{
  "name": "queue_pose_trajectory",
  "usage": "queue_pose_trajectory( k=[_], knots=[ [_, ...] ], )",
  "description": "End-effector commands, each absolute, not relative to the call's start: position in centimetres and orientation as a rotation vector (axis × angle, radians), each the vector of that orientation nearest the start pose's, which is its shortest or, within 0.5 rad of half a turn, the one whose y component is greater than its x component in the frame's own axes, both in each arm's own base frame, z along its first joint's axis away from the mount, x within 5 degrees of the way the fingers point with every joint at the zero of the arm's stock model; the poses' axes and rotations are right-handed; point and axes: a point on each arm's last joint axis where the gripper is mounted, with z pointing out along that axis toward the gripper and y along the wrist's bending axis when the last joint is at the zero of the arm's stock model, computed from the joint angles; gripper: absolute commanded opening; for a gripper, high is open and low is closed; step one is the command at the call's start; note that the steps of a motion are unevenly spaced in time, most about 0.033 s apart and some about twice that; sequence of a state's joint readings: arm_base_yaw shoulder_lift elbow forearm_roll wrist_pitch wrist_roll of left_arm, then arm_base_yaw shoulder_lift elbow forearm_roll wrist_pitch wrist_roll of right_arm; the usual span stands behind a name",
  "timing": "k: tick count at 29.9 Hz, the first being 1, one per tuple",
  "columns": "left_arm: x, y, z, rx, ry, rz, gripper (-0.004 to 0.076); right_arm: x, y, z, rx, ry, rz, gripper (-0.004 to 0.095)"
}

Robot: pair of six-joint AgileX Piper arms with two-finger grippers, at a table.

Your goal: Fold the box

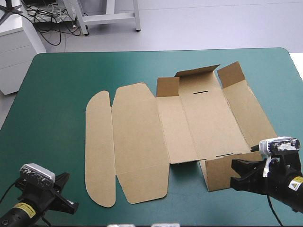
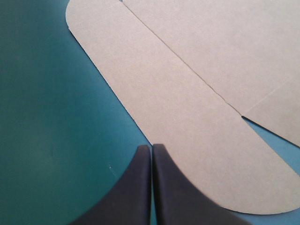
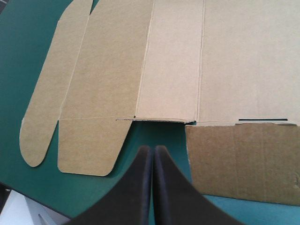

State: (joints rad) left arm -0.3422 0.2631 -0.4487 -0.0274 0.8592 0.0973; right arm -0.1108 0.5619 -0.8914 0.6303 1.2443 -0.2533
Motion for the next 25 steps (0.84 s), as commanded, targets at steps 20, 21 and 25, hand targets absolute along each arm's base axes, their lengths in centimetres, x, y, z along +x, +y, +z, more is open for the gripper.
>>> queue_pose_trajectory(
  k=[20, 21, 25],
  knots=[
    [4.8, -1.9, 28.7, 0.438, 2.031, -0.187, -0.001, 15.9, 5.3, 36.0, 0.447, 2.476, 1.28, 0.0409],
    [4.8, -1.9, 28.7, 0.438, 2.031, -0.187, -0.0009, 16.3, 5.5, 35.6, 0.485, 2.507, 1.296, 0.0425],
    [4.8, -1.9, 28.7, 0.44, 2.031, -0.179, -0.001, 17.4, 7.6, 33.8, 0.558, 2.678, 1.369, 0.0448]
  ],
)
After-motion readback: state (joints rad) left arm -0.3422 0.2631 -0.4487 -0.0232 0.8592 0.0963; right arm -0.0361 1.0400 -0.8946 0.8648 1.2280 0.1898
